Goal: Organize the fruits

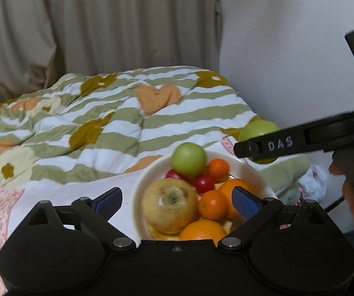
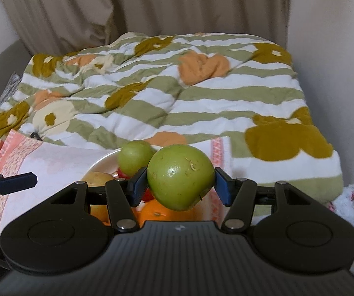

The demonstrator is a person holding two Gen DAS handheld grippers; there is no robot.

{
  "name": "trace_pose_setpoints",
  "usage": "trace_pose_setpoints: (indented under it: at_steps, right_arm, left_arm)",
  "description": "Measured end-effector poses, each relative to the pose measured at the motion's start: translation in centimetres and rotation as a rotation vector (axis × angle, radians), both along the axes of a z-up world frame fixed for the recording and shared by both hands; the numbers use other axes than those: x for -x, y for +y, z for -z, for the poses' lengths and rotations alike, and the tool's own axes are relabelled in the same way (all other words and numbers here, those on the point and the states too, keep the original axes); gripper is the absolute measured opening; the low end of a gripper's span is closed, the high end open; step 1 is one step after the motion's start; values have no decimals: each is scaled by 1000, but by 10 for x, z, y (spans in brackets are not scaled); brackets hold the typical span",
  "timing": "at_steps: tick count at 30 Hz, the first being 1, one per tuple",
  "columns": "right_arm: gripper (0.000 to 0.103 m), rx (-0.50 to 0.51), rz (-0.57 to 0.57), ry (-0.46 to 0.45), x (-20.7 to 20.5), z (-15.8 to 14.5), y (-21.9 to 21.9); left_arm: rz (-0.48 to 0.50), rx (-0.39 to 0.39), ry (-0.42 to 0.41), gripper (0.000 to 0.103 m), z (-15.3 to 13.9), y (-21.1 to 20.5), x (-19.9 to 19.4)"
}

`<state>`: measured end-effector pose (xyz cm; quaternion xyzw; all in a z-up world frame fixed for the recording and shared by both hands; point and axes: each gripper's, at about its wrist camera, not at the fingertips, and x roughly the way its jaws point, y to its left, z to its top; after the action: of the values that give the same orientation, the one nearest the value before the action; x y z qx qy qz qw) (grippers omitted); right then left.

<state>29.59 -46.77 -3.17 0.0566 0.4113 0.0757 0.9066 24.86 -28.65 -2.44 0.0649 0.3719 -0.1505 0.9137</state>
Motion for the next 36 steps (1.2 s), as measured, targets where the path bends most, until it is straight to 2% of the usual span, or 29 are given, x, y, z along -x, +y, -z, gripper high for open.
trace_pose_setpoints:
  at_steps: [6, 19, 21, 23, 25, 31, 36]
  right_arm:
    - [72, -3, -50, -4, -7, 8, 25]
    - [74, -19, -77, 3, -12, 30, 42]
    - [82, -29, -88, -12, -9, 30, 41]
    - [96, -27, -102, -27, -7, 29, 42]
    - [102, -16, -100, -48, -3, 28, 42]
    - [102, -50, -87, -54, 10, 22, 35]
    - [102, -24, -77, -76, 33, 3, 38]
  left_arm:
    - [-51, 24, 5, 98, -3, 20, 5]
    - [-156, 61, 30, 98, 3, 54, 29]
    - [-168, 61, 23, 98, 2, 56, 36]
    - [-181, 61, 15, 98, 1, 59, 43]
    - [-199, 62, 10, 98, 0, 62, 52]
    - [-251, 48, -1, 98, -8, 73, 76]
    - [-271, 53, -31, 98, -25, 86, 94]
